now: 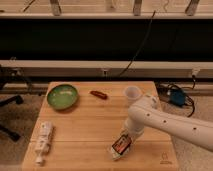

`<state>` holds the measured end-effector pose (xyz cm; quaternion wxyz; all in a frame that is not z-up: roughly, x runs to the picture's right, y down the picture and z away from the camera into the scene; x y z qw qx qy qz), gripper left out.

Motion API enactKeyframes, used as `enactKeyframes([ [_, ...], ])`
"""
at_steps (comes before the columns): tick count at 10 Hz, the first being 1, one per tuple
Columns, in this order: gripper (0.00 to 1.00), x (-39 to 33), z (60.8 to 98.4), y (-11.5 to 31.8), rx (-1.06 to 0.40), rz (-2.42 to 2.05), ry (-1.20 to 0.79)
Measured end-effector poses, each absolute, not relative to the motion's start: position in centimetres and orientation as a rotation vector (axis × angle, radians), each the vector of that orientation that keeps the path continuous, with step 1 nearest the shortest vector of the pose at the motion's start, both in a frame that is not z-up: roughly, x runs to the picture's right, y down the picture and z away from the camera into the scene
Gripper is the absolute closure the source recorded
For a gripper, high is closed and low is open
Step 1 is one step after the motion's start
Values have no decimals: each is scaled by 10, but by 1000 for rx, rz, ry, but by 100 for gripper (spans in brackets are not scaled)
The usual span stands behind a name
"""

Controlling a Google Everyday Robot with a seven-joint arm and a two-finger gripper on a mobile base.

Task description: Place the eraser on the white sponge

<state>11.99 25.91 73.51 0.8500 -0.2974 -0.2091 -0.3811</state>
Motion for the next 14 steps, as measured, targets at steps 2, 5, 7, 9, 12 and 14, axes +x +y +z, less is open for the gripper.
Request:
enactKeyframes([
  [2, 82, 123, 737, 255, -626, -803, -441],
  [5, 52, 126, 737, 255, -630, -806, -441],
  [7, 32, 127, 737, 254, -628, -808, -443],
  [9, 21, 128, 739, 252, -628, -812, -446],
  [12, 27, 132, 738, 252, -635, -819, -446],
  [14, 27, 132, 739, 251, -635, -820, -448],
])
